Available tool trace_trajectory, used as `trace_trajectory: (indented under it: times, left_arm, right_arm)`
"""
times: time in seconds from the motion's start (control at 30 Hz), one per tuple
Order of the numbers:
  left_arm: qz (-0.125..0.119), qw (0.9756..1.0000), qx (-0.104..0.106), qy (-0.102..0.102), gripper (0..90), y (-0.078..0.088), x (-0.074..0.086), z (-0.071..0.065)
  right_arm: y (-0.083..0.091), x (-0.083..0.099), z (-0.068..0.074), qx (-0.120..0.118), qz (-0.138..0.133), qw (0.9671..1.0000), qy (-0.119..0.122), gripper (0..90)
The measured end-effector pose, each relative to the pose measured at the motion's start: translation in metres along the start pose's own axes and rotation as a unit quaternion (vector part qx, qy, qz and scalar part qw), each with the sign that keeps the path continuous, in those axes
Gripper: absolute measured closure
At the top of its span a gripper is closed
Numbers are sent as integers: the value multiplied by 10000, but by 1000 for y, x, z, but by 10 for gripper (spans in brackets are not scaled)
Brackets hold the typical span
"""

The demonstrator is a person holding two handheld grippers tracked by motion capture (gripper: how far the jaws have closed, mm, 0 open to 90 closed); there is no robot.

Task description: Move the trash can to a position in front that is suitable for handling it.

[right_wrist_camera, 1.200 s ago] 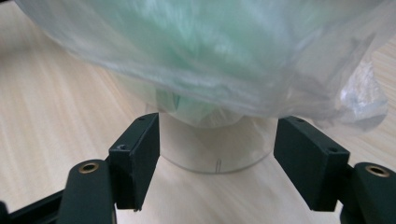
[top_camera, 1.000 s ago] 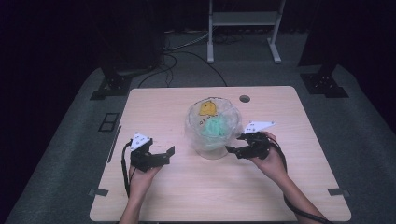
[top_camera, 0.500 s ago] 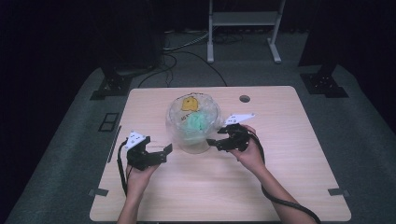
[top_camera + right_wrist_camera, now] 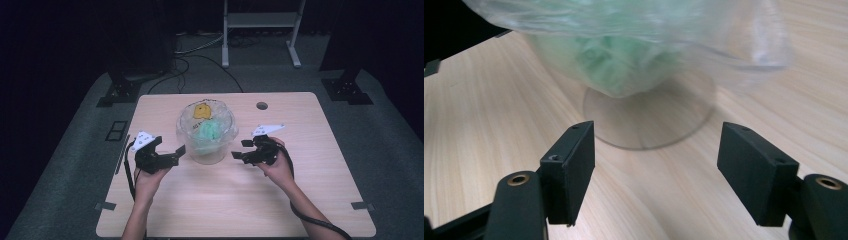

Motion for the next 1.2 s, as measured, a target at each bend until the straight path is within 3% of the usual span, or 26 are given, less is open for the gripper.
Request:
trace_trajectory:
  times: [0.33, 0.43, 0.5, 0.57, 0.63, 0.77, 0.9, 1.03, 1.1, 1.2]
  left_arm:
    - [-15, 10000, 75, -48, 18, -32, -33, -2]
    - [45, 10000, -22, -40, 44, -41, -40, 0]
    - [74, 9999, -43, -52, 67, -45, -41, 2]
    - [237, 9995, -207, 10, 74, -54, -42, 8]
    - [338, 9992, -215, 77, 133, -59, -41, 12]
    - [465, 9985, -283, 106, 150, -65, -38, 16]
    - [588, 9977, -321, 60, 254, -70, -34, 22]
    - [670, 9973, -253, -165, 477, -74, -30, 24]
    - [586, 9982, -115, -43, 570, -74, -30, 24]
    - [475, 9987, -156, -31, 679, -75, -33, 25]
  right_arm:
    - [35, -7, -26, 304, -207, 9991, -219, 309]
    - [40, -10, -30, 337, -328, 9984, -320, 310]
    - [43, -12, -31, 354, -383, 9980, -351, 311]
    - [45, -14, -32, 374, -417, 9978, -349, 311]
    - [47, -16, -32, 375, -430, 9978, -325, 312]
    - [49, -19, -33, 396, -458, 9977, -320, 312]
    - [50, -21, -34, 407, -503, 9974, -314, 313]
    - [50, -24, -32, 391, -542, 9972, -338, 315]
    - [49, -26, -31, 382, -567, 9971, -324, 315]
    - [47, -31, -29, 366, -569, 9973, -278, 315]
Point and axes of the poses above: each handheld gripper's, and its own axes: y roughly backward along the jaws, x roughly out of its underside, z roughly to its left, the point moved 5 cm from there along -y, roughly forward along the jaws, and after that the axes turned 13 degrees about -z, right-handed, at the moved point
